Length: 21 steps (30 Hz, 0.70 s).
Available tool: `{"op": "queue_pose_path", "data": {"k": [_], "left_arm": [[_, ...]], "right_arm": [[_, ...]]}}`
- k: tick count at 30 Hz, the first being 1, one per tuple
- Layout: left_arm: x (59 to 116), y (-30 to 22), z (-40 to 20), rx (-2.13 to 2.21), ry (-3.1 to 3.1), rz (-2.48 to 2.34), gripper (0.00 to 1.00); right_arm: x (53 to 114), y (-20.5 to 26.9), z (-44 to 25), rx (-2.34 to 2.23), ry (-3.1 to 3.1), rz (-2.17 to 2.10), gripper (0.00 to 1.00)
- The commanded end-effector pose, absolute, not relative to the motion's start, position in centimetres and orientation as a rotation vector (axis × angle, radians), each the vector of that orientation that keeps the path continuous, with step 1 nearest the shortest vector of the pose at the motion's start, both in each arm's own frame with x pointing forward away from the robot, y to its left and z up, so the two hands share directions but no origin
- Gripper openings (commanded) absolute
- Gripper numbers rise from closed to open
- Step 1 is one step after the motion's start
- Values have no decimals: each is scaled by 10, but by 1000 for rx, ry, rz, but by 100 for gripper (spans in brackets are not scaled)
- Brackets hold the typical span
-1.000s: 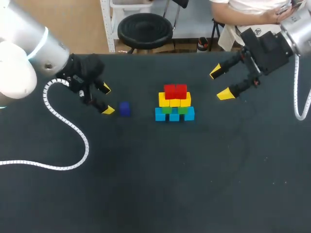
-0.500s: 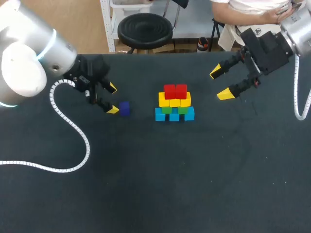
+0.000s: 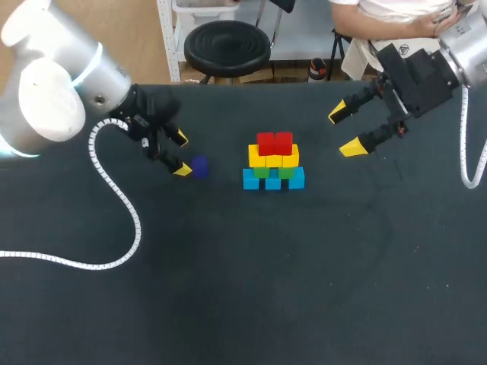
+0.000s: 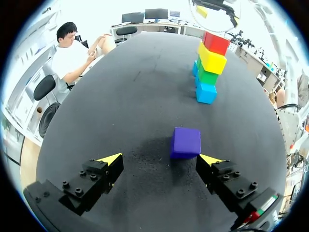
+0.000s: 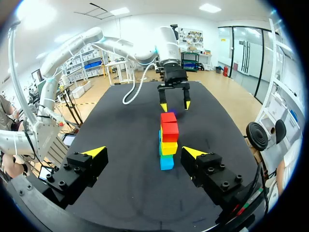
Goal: Place the blue cubes, place green cubes on the blue cubes, place the yellow cubes on the green cubes, then place the red cubes on the yellow cubes, and place purple cube on the red cubes.
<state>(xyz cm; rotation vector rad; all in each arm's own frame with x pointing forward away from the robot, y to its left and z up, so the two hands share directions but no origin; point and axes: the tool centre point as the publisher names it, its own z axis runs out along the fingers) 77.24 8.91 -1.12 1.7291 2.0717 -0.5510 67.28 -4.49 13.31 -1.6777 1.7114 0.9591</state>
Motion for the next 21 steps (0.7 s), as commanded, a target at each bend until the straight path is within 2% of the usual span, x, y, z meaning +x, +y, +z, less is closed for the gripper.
{"op": "queue_pose_path", "data": {"k": [1,21], "left_arm": [[776,86,-12,1738,2077,-546,100],[755,72,3,1808,2206,-425,100]], "right_arm": [[672,-45,133,-1676,1711,956,100],[672,-45,133,-1676,1711,956,100]]}}
